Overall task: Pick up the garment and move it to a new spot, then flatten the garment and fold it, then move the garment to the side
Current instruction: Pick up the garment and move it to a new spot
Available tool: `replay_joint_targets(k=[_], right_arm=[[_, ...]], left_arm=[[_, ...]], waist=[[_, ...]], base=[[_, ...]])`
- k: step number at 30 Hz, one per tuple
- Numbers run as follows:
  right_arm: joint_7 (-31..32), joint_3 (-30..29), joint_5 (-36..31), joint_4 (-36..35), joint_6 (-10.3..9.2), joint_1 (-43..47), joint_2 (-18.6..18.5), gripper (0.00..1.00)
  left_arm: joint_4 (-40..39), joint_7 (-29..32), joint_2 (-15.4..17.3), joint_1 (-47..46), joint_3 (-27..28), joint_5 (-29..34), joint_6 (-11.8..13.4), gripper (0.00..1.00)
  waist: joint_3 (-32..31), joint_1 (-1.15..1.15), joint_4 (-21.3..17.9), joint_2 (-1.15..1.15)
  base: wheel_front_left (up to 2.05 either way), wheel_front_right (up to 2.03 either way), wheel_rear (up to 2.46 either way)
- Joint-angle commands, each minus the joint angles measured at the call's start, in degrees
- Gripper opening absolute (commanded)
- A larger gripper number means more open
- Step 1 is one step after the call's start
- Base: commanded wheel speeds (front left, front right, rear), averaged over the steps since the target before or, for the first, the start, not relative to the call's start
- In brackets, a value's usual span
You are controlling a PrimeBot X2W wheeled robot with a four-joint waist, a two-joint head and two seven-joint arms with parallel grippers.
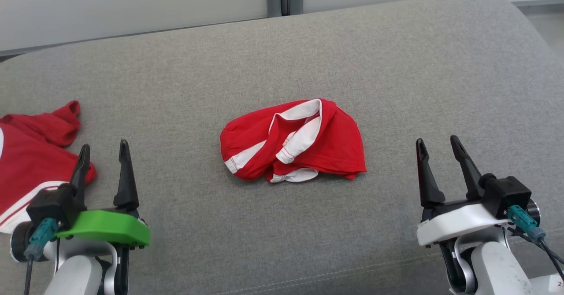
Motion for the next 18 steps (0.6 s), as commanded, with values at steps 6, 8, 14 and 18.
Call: replay_joint_targets(k=[6, 8, 14, 18], right_arm=[[0.7, -0.1, -0.5, -0.4, 0.00, 2.8, -0.1, 1.00], [1.0, -0.1, -0.3, -0.5, 0.00, 3.7, -0.1, 1.00], [2.0, -0.3, 0.6, -1.7, 0.00, 6.5, -0.1, 1.00], [2.5, -0.2, 0.7, -2.3, 0.00, 7.0, -0.1, 1.00]], left_arm=[[-1.7, -0.6, 1.2, 5.2, -0.1, -0.2, -0.4, 1.00], [-2.3, -0.8, 1.5, 6.3, -0.2, -0.1, -0.6, 1.00], [-3.9, -1.0, 1.4, 9.2, -0.9, 0.2, -0.5, 1.00], [-4.3, -1.0, 1.6, 9.5, -1.0, 0.2, -0.3, 1.00]], waist=[[-3.3, 0.00, 0.8, 0.00], [-4.1, 0.00, 0.9, 0.00], [-6.2, 0.00, 1.5, 0.00], [-6.4, 0.00, 1.6, 0.00]], base=[[0.00, 0.00, 0.00], [0.00, 0.00, 0.00], [0.00, 0.00, 0.00], [0.00, 0.00, 0.00]])
